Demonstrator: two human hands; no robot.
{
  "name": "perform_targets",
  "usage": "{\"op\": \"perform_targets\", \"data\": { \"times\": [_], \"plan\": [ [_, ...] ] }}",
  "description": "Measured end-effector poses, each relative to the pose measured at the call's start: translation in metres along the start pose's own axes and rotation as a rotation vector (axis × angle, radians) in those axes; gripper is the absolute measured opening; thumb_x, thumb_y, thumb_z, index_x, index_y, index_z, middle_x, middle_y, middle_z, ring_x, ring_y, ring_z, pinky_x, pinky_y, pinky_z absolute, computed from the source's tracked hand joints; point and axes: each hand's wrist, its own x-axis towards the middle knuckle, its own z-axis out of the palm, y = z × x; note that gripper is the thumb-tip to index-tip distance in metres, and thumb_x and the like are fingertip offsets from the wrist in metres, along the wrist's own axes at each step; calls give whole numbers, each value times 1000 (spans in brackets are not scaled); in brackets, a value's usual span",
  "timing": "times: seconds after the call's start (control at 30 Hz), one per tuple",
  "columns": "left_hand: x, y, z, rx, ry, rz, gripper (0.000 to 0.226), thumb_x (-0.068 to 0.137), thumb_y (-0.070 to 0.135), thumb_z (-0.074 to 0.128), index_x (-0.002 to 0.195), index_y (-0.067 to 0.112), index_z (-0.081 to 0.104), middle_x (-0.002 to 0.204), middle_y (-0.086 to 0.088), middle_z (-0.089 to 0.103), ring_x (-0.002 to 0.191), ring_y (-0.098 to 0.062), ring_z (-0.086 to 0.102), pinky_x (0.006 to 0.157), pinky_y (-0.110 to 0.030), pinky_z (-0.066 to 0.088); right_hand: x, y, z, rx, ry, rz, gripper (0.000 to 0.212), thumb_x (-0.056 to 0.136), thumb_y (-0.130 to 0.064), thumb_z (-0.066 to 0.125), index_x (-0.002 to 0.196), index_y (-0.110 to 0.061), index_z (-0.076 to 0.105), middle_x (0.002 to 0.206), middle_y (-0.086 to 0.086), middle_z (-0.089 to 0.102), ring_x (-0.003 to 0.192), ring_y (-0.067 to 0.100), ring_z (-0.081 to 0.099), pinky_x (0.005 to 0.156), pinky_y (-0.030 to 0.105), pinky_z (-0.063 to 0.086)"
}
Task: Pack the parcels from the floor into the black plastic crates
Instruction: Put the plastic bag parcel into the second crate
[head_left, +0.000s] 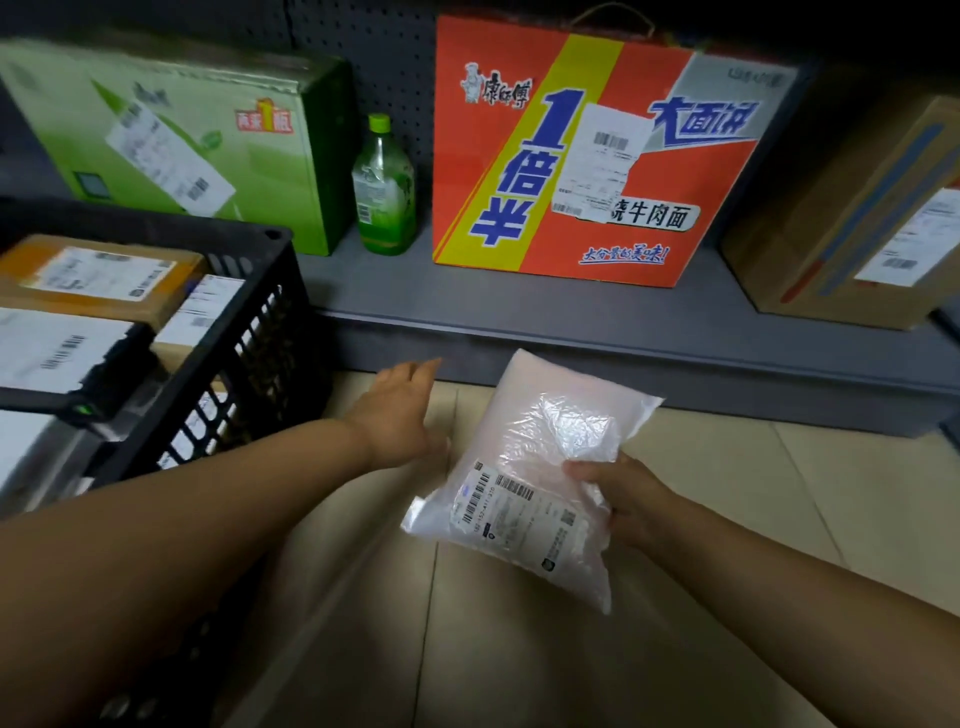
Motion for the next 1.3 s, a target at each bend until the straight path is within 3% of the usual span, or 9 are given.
{"op": "perform_targets", "data": {
  "times": [0.1,0.23,0.37,0.47,0.6,0.87,1.07,1.17,1.3],
  "plan": [
    [-10,-17,-8,-207,-32,-97,107,72,47,75,150,13,11,152,-12,23,140,-28,21,112,-33,23,-12,-9,33,-23,-65,-28,34,83,4,62,116,-7,61,110,19,68,99,38,65,85,49,53],
    [-28,-32,-30,-869,-133,-255,117,55,46,79,148,9,19,135,-11,51,117,-25,55,99,-35,43,-26,-27,80,-15,-141,-81,38,82,8,62,117,-8,60,111,17,68,98,35,66,78,45,55],
    [-43,-46,-52,-1101,-105,-231,45,77,17,76,116,3,59,101,-15,71,91,-32,69,89,-51,52,-36,-42,111,-34,-217,-141,43,79,3,67,118,-9,57,110,14,69,99,33,67,84,48,54],
    [-48,-54,-68,-1167,54,-240,30,75,3,74,104,3,64,97,-16,72,85,-32,70,81,-46,55,-41,-49,126,-149,-92,-241,67,77,-4,73,136,-5,41,125,7,59,109,26,61,92,41,49],
    [-50,-56,-94,-1047,181,-201,35,68,1,79,97,10,62,94,-12,71,81,-25,69,70,-32,55,-47,-85,137,-731,241,-655,110,69,-27,83,150,-17,8,156,5,16,141,23,21,113,38,26],
    [-77,-46,-185,-975,311,33,43,68,4,80,107,13,63,97,-4,72,85,-19,70,72,-26,57,-114,-194,234,-1699,67,-1533,119,63,-48,79,149,-37,-3,159,-4,-14,144,18,-21,116,49,-11],
    [-120,-74,-264,-413,332,123,35,70,11,78,101,14,62,90,1,71,79,-11,68,71,-24,54,-149,-227,314,-1997,113,-1733,116,57,-71,68,150,-31,11,158,3,12,145,26,-16,112,60,-12],
    [-147,-108,-286,-292,239,49,34,70,7,78,98,18,62,89,2,71,77,-10,69,70,-24,56,-156,-211,357,-2041,78,-1796,104,59,-73,64,145,-29,27,136,3,45,144,29,12,112,61,-11],
    [-180,-157,-297,-290,303,-27,32,67,11,80,91,22,62,85,3,71,74,-10,69,68,-26,54,-177,-190,417,-1991,108,-1907,78,66,-71,60,129,-26,49,109,3,57,119,31,44,116,55,-6]
  ]
}}
